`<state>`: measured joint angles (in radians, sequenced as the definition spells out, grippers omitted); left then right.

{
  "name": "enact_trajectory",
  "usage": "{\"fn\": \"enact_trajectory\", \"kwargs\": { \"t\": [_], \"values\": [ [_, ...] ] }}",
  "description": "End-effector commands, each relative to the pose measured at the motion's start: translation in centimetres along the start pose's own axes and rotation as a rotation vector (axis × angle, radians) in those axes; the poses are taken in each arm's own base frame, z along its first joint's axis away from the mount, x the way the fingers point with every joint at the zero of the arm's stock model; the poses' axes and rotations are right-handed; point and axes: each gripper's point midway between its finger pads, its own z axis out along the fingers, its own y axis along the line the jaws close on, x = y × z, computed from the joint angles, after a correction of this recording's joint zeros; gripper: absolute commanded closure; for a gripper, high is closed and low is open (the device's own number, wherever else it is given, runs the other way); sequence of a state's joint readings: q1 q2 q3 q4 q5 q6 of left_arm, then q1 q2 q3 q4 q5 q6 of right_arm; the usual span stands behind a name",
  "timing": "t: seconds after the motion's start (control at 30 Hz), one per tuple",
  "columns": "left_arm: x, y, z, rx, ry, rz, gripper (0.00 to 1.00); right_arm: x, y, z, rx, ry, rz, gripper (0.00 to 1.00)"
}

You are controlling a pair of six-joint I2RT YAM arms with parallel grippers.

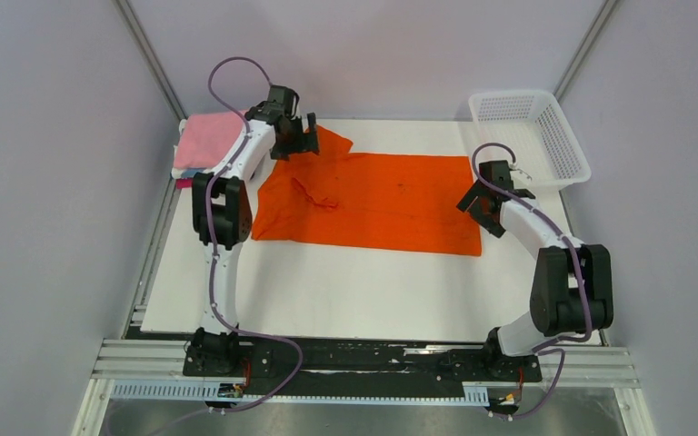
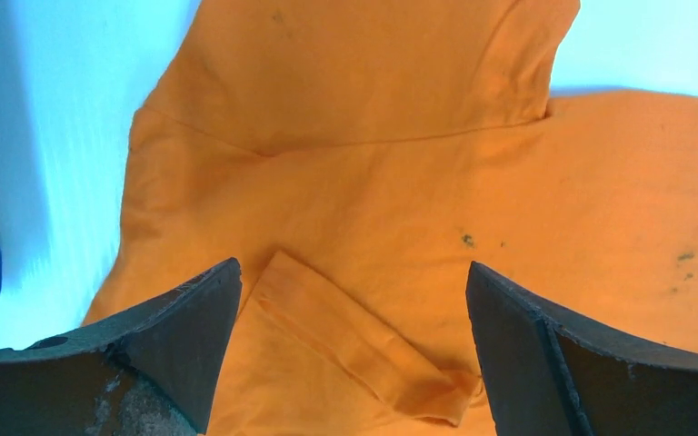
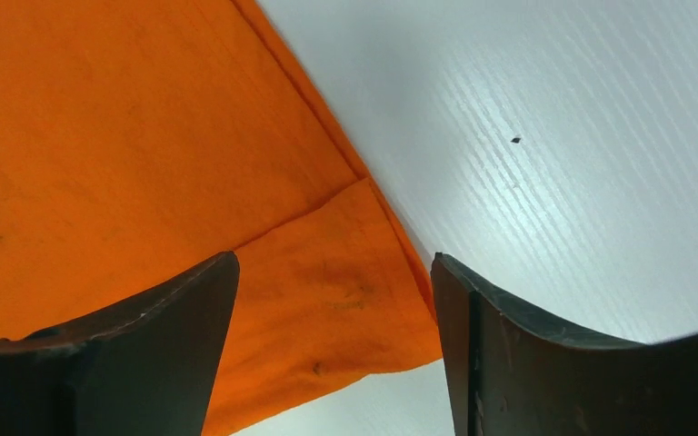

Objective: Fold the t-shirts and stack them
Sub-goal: Fold the flattened tshirt in 1/3 of the way

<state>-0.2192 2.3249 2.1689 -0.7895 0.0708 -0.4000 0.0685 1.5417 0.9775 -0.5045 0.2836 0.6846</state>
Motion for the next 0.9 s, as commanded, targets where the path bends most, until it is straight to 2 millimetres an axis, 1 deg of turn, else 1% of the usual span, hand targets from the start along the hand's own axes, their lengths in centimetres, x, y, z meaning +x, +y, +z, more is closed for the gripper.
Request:
{"fn": "enact_trajectory", "kwargs": {
  "t": [0.0,0.03,0.07,0.1,0.13,0.17,0.2,0.23,0.27,0.3,0.33,0.37,0.4,0.43,0.47,0.5,0.6,0.63,0.77,0.8,0.87],
  "values": [
    [-1.1,-0.7,-5.2,0.036,-0.063,0.033,0.0,-1.9,1.9,-2.6,-0.124,-0.054,0.004,0.14],
    [-1.4,-1.0,-5.8,0.052,-0.094,0.03,0.0,-1.3,2.2,-2.8,-0.147,-0.036,-0.008,0.08],
    [-0.7,-1.1,-6.8,0.066,-0.103,0.017,0.0,-0.9,2.5,-3.2,-0.167,-0.027,-0.019,0.02],
    [1.5,-0.4,-6.3,0.054,-0.063,0.005,0.0,-0.3,2.8,-3.5,-0.186,-0.018,-0.033,0.0],
    [0.9,-0.9,-8.0,0.078,-0.113,-0.014,0.0,0.2,3.1,-3.9,-0.203,-0.015,-0.048,0.0],
    [2.7,-0.5,-8.6,0.078,-0.095,-0.027,0.0,0.8,3.6,-4.3,-0.222,-0.013,-0.066,0.0],
    [2.9,-1.0,-8.9,0.108,-0.111,-0.046,0.0,1.4,4.0,-4.7,-0.242,-0.01,-0.086,0.0],
    [4.7,-0.7,-9.2,0.118,-0.09,-0.058,0.0,2.0,4.5,-4.9,-0.264,-0.008,-0.104,0.0],
    [4.9,-1.3,-9.4,0.155,-0.103,-0.079,0.0,2.6,5.2,-5.0,-0.297,-0.001,-0.126,0.0],
    [6.5,-1.3,-9.5,0.169,-0.08,-0.106,0.0,3.2,5.9,-5.1,-0.333,0.007,-0.146,0.0],
    [6.5,-2.2,-9.6,0.222,-0.092,-0.113,0.0,3.9,6.5,-5.1,-0.366,0.021,-0.161,0.0],
    [7.9,-2.4,-9.4,0.242,-0.07,-0.138,0.0,4.4,7.3,-5.1,-0.398,0.033,-0.176,0.0],
    [7.8,-3.4,-9.4,0.301,-0.084,-0.137,0.0,4.9,7.9,-5.0,-0.425,0.044,-0.191,0.0],
    [8.9,-4.1,-9.0,0.333,-0.054,-0.156,0.0,5.2,8.4,-4.8,-0.435,0.047,-0.204,0.0],
    [8.6,-4.6,-8.8,0.357,-0.067,-0.155,0.0,5.8,9.1,-4.7,-0.462,0.067,-0.22,0.0],
    [9.3,-5.1,-8.1,0.367,-0.04,-0.16,0.0,6.1,9.7,-4.6,-0.478,0.077,-0.234,0.0],
    [10.1,-5.8,-6.4,0.362,0.012,-0.167,0.0,6.7,10.3,-3.7,-0.482,0.104,-0.246,0.0],
    [10.3,-5.9,-5.5,0.36,0.031,-0.176,0.0,6.9,10.3,-3.3,-0.477,0.11,-0.249,0.0],
    [10.5,-6.2,-3.5,0.354,0.071,-0.186,0.0,7.4,9.6,-2.1,-0.439,0.122,-0.262,0.0],
    [10.9,-6.2,-2.9,0.346,0.085,-0.187,0.0,7.5,9.4,-1.9,-0.427,0.123,-0.263,0.0],
    [10.8,-6.1,-2.4,0.336,0.088,-0.188,0.0,7.9,8.9,-1.4,-0.406,0.129,-0.269,0.0]
  ]
}}
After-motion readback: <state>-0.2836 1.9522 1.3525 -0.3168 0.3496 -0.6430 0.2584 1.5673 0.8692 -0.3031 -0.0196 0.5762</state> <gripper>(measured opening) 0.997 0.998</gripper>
